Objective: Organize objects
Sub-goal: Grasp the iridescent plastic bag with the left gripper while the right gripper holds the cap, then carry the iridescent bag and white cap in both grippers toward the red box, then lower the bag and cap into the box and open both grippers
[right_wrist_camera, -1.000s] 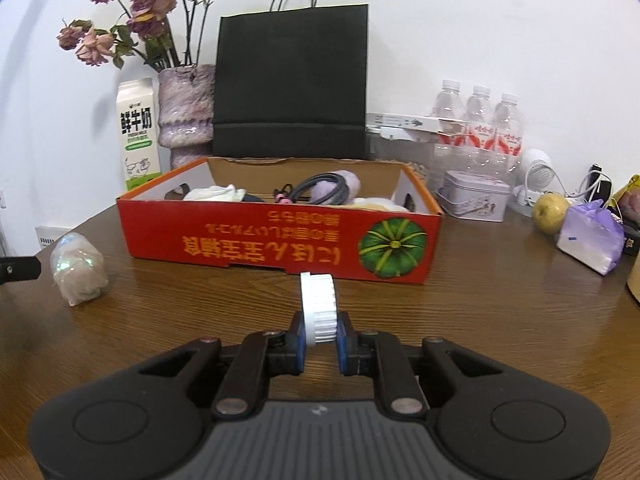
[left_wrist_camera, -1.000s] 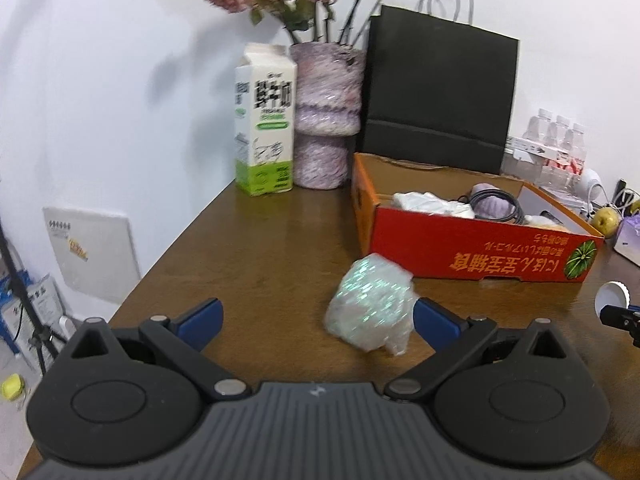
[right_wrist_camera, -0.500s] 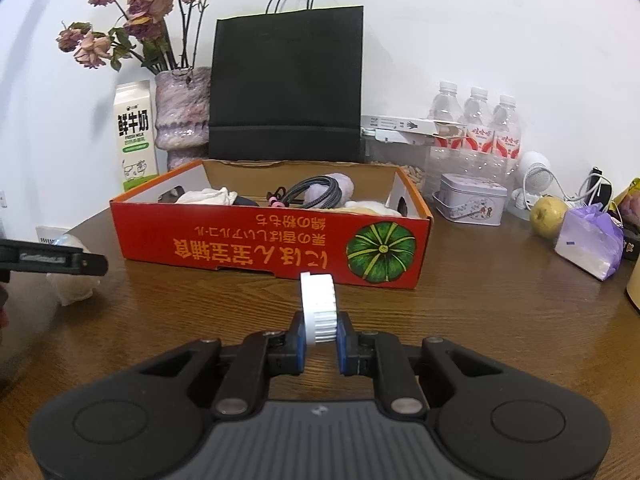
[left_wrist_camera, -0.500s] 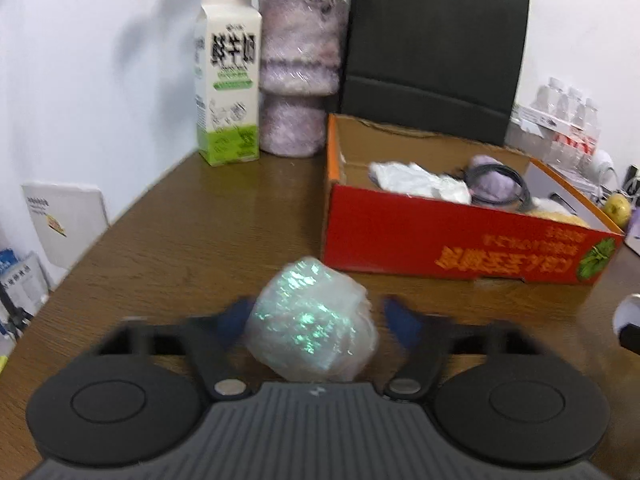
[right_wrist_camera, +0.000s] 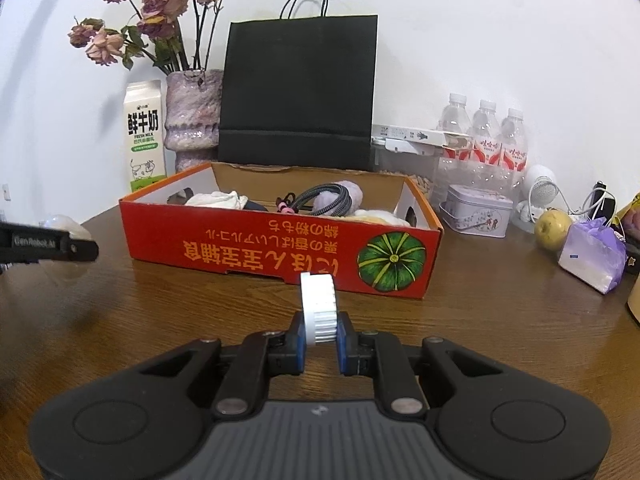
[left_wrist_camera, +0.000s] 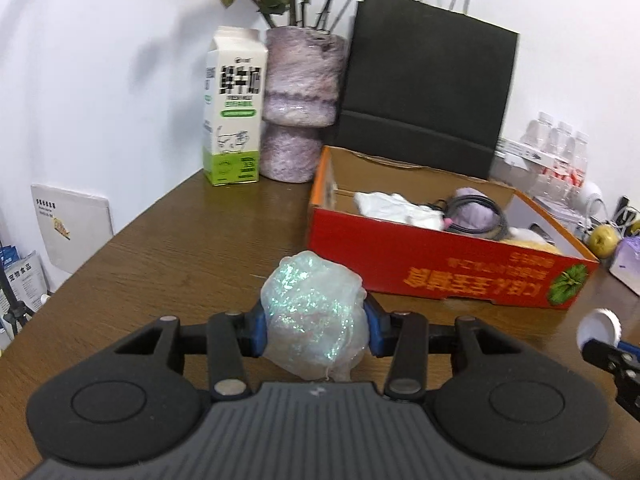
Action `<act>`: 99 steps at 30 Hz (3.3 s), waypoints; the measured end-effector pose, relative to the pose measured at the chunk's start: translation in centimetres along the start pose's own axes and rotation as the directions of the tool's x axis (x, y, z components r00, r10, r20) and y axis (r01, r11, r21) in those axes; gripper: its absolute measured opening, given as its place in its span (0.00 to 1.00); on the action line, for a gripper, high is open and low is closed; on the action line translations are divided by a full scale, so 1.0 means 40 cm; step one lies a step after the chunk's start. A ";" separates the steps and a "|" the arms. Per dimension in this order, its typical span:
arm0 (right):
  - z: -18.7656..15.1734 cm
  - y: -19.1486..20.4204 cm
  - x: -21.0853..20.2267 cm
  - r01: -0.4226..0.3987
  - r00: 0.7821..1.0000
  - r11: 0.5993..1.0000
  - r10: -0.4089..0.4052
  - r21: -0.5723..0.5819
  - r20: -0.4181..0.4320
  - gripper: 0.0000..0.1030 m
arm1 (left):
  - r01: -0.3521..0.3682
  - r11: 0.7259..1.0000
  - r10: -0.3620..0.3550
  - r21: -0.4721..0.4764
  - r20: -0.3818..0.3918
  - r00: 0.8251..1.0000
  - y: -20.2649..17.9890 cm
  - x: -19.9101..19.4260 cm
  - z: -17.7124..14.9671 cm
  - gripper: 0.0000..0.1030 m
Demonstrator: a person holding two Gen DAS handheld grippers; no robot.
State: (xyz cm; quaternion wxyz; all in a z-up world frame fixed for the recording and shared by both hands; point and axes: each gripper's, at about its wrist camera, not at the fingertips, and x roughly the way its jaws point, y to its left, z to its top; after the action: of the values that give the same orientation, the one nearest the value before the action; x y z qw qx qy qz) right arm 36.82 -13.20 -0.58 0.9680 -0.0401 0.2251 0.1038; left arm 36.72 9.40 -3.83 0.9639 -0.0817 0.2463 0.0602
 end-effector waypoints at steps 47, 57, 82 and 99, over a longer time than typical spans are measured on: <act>0.112 -0.087 -0.003 -0.074 0.976 0.996 0.061 0.056 0.208 0.13 | 0.023 0.999 -0.015 -0.048 0.162 0.987 -0.232 -0.047 0.064 0.44; 0.138 -0.087 0.060 -0.059 0.976 0.998 0.050 0.038 0.210 0.13 | 0.038 0.998 -0.027 -0.054 0.183 0.983 -0.231 0.000 0.103 0.44; 0.209 -0.088 0.256 -0.015 0.982 1.000 0.013 0.009 0.189 0.13 | 0.063 0.998 -0.066 0.022 0.176 0.982 -0.238 0.182 0.190 0.45; 0.235 -0.078 0.352 -0.017 0.991 1.000 0.020 -0.023 0.135 0.14 | 0.064 0.995 -0.076 0.075 0.159 0.984 -0.246 0.291 0.235 0.54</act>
State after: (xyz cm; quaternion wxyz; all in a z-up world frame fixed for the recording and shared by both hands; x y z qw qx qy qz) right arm 53.86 -12.50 1.67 0.9795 -0.0415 0.1582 0.1177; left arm 52.76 2.39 -0.07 0.9845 -0.0513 0.1661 0.0241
